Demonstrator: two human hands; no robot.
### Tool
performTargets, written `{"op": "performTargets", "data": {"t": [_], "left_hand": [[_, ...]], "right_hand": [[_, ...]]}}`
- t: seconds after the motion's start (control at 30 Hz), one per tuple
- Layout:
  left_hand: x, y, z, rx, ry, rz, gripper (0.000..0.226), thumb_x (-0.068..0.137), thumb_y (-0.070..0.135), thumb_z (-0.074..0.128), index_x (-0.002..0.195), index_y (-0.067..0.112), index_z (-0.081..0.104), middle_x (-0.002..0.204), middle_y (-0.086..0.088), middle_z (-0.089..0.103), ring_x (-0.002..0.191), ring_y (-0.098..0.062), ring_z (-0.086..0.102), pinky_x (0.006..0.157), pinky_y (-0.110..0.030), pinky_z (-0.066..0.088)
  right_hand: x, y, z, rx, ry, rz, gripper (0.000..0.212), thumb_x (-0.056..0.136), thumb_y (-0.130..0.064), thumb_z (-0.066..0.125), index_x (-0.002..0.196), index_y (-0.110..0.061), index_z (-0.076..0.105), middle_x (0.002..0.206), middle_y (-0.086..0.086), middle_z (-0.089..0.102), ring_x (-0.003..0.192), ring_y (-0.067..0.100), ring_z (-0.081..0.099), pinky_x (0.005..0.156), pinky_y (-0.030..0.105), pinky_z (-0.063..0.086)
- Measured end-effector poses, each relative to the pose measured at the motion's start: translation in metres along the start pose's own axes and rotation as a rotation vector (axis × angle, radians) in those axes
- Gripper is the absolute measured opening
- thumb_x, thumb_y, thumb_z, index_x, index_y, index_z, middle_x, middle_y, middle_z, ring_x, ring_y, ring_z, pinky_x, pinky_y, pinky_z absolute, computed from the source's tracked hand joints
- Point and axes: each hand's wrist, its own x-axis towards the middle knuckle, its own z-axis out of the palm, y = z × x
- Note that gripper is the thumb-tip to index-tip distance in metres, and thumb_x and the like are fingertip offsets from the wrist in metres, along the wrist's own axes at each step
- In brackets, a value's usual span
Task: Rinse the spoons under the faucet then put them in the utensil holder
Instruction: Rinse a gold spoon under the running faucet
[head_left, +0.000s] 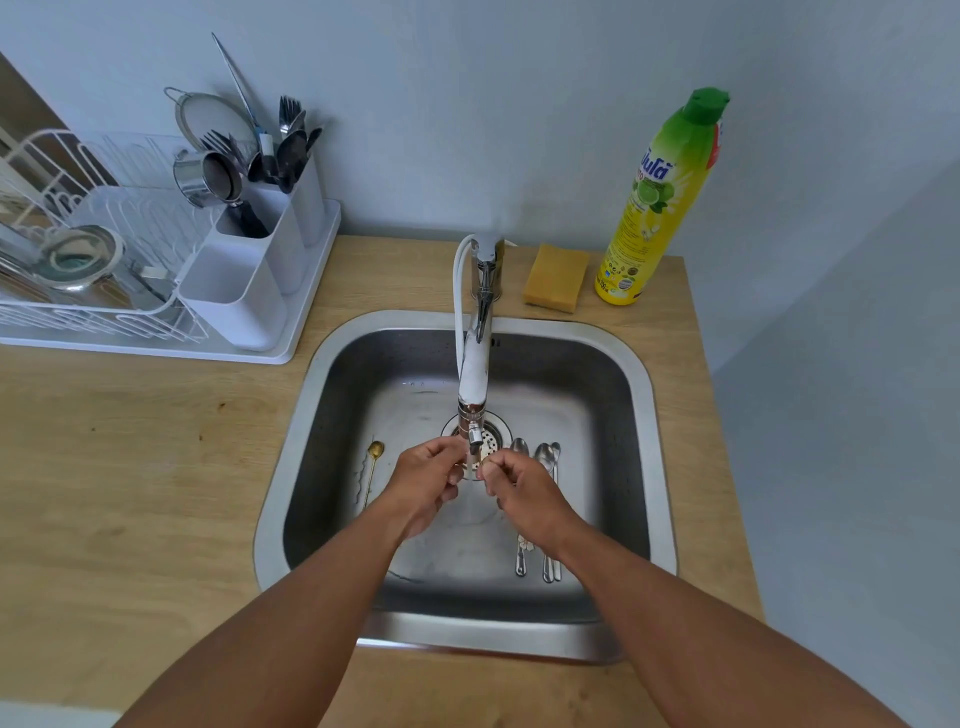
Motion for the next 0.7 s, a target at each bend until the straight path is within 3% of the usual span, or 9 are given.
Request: {"op": "performTargets", "data": {"t": [0.2, 0.3, 0.47, 0.57, 0.7], "left_hand": [[-0.003, -0.002, 0.007, -0.131, -0.007, -0.173, 0.02, 0.102, 0.02, 0.065, 0.112, 0.003, 0.069, 0.075, -0.003, 0.065, 0.05, -0.006, 0.043, 0.037, -0.019, 0.035], [-0.011, -0.004, 0.007, 0.009, 0.022, -0.152, 0.025, 0.095, 0.023, 0.075, 0.116, 0.009, 0.074, 0.08, -0.001, 0.071, 0.052, -0.007, 0.044, 0.04, -0.02, 0.035], [-0.022, -0.001, 0.004, 0.382, 0.112, -0.071, 0.006, 0.089, 0.037, 0.08, 0.088, 0.031, 0.08, 0.081, 0.012, 0.076, 0.076, -0.013, 0.057, 0.054, -0.024, 0.041], [-0.02, 0.003, 0.01, 0.324, 0.203, -0.027, 0.006, 0.091, 0.031, 0.076, 0.089, 0.028, 0.08, 0.077, 0.012, 0.074, 0.072, -0.012, 0.057, 0.051, -0.022, 0.041], [-0.016, 0.009, 0.013, 0.241, 0.282, 0.002, 0.009, 0.094, 0.026, 0.071, 0.087, 0.027, 0.078, 0.08, 0.008, 0.075, 0.067, -0.013, 0.051, 0.05, -0.023, 0.038]], "right_hand": [[-0.002, 0.009, -0.002, -0.049, 0.007, 0.01, 0.025, 0.104, -0.023, 0.052, 0.083, -0.028, 0.065, 0.069, -0.01, 0.057, 0.061, 0.008, 0.047, 0.059, 0.026, 0.042], [-0.003, 0.009, -0.002, -0.104, 0.012, 0.021, 0.022, 0.104, -0.025, 0.052, 0.086, -0.027, 0.065, 0.07, -0.009, 0.061, 0.059, 0.003, 0.049, 0.058, 0.022, 0.043], [-0.008, 0.01, 0.0, -0.223, 0.012, 0.009, 0.018, 0.101, -0.027, 0.057, 0.087, -0.025, 0.07, 0.075, -0.008, 0.07, 0.056, -0.004, 0.055, 0.052, 0.012, 0.042], [-0.011, 0.01, 0.007, -0.232, 0.013, 0.052, 0.019, 0.099, -0.029, 0.061, 0.084, -0.023, 0.071, 0.07, -0.019, 0.071, 0.054, -0.005, 0.057, 0.052, 0.01, 0.041], [-0.013, 0.008, 0.014, -0.192, 0.012, 0.081, 0.018, 0.098, -0.027, 0.063, 0.083, -0.024, 0.073, 0.076, -0.011, 0.075, 0.061, -0.002, 0.064, 0.056, 0.013, 0.047]]}}
